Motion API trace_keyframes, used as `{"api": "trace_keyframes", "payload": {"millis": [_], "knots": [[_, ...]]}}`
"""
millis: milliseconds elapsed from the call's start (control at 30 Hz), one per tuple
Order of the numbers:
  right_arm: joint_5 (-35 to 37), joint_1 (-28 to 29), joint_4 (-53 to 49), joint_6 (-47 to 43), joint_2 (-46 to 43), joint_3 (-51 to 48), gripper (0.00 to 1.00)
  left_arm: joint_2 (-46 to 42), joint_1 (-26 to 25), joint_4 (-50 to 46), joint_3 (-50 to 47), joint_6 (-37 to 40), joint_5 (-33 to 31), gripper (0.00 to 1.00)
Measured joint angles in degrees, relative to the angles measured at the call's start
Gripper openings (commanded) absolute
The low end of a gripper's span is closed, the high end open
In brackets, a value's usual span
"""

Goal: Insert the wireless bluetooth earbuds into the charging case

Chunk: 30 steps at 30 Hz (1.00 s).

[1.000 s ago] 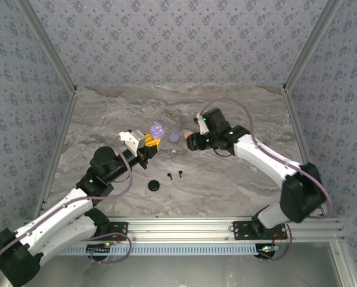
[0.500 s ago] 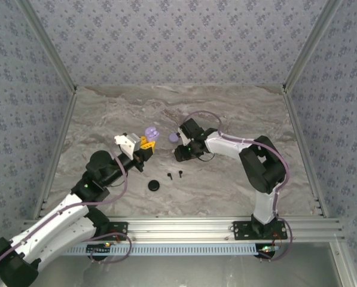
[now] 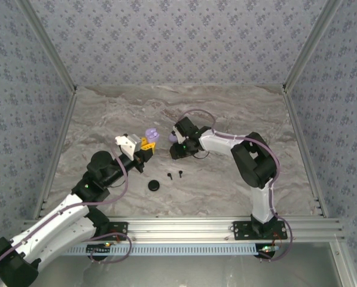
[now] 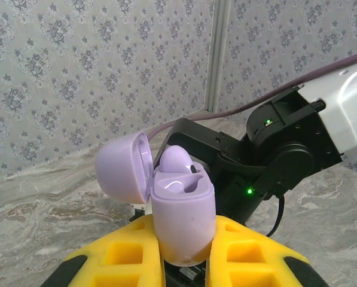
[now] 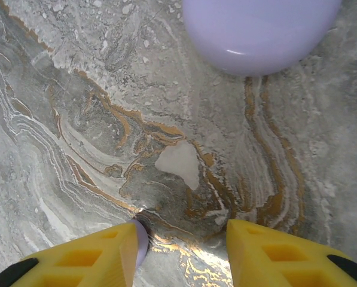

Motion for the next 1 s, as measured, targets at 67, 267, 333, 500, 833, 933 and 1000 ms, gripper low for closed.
{"api": "trace_keyframes", "payload": {"millis": [67,267,333,500,833,933,1000], "knots": [[-0.2,0.2,0.0,0.0,0.4,0.2,0.45,0.0,0.0,0.0,0.0,0.2,-0.1,0.00],[-0.3,0.5,0.0,0.0,0.9,0.8,0.45,0.0,0.0,0.0,0.0,0.2,-0.3,0.00],[-0.4,0.5,0.0,0.0,1.0,0.9,0.45,0.0,0.0,0.0,0.0,0.2,-0.3,0.00],[-0.5,0.5,0.0,0.0,1.0,1.0,0.45,0.0,0.0,0.0,0.0,0.2,-0.3,0.00],[-0.5,1.0,0.0,-0.7,1.0,1.0,0.47,0.0,0.0,0.0,0.0,0.2,-0.3,0.00],[-0.5,1.7,-0.2,-1.3,1.0,1.2,0.47,0.0,0.0,0.0,0.0,0.2,-0.4,0.00],[-0.5,2.3,-0.3,-1.4,1.0,1.4,0.47,0.0,0.0,0.0,0.0,0.2,-0.5,0.00]]}}
